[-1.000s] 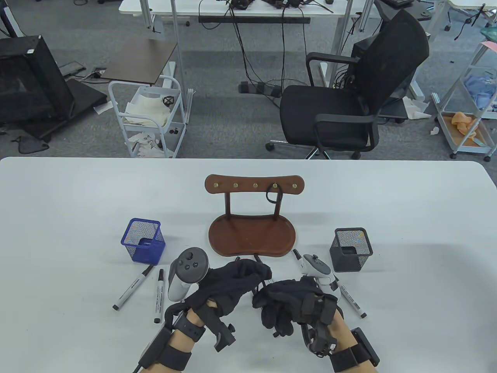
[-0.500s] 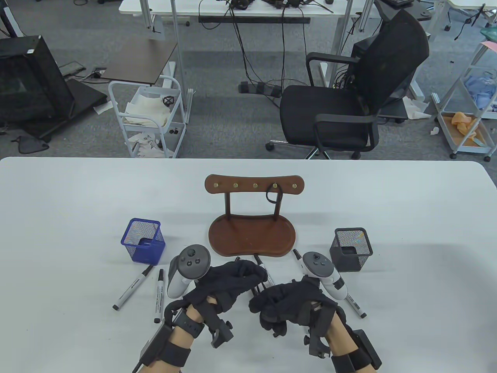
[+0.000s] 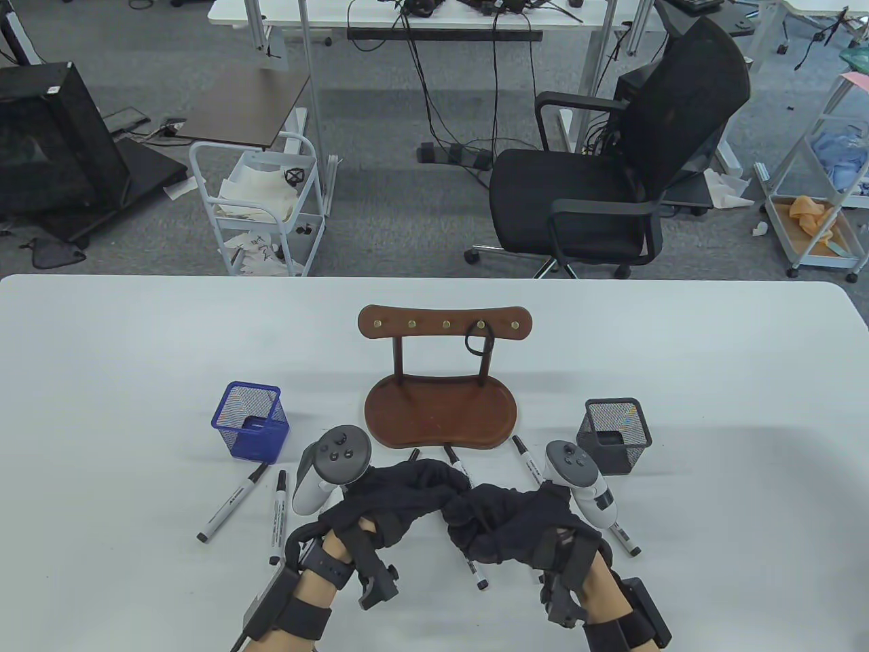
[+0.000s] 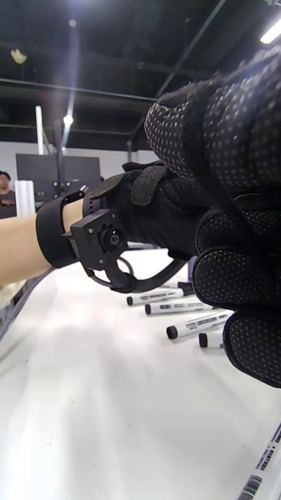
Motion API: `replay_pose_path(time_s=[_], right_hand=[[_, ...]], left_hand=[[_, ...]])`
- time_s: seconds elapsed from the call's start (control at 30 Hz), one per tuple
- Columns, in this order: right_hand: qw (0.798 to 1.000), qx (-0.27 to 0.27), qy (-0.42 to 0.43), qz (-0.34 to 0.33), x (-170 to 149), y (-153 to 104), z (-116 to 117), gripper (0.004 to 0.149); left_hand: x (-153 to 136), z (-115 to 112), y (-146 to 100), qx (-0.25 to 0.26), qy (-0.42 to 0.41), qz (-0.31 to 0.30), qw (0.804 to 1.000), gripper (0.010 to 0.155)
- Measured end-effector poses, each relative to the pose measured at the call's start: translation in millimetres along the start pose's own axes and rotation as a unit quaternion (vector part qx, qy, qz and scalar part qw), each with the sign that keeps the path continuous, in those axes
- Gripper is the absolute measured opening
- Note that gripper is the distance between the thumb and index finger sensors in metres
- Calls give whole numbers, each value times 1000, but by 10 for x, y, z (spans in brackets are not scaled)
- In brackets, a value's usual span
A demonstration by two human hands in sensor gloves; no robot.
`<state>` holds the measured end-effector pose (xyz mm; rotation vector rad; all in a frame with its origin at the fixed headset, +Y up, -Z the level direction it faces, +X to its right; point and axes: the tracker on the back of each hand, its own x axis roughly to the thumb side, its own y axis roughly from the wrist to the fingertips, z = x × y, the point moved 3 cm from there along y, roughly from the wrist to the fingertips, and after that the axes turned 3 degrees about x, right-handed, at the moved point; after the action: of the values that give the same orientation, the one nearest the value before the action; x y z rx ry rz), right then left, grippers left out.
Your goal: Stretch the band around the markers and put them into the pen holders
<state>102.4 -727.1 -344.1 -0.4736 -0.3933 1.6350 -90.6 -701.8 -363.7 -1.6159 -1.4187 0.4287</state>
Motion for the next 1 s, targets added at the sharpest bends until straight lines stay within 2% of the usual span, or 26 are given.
replay_pose_path(time_s=[0.23,0.47,0.73,1.0], right_hand=[[999,-24,-29,26,-41,-21,-27,66],[998,-30,-35,36,-55,-38,-35,66],[998,-37,-37,43,-74,-64,-52,65],[998,-36,-37,47,-84,-77,-56,64]], left_hand=[[16,110,-54,21,50,26,998,42],[-20,247,-204,23,80,73,994,58],[-99,574,-560,43,131,142,980,65],[-314,951,-1017,59,192,221,954,65]])
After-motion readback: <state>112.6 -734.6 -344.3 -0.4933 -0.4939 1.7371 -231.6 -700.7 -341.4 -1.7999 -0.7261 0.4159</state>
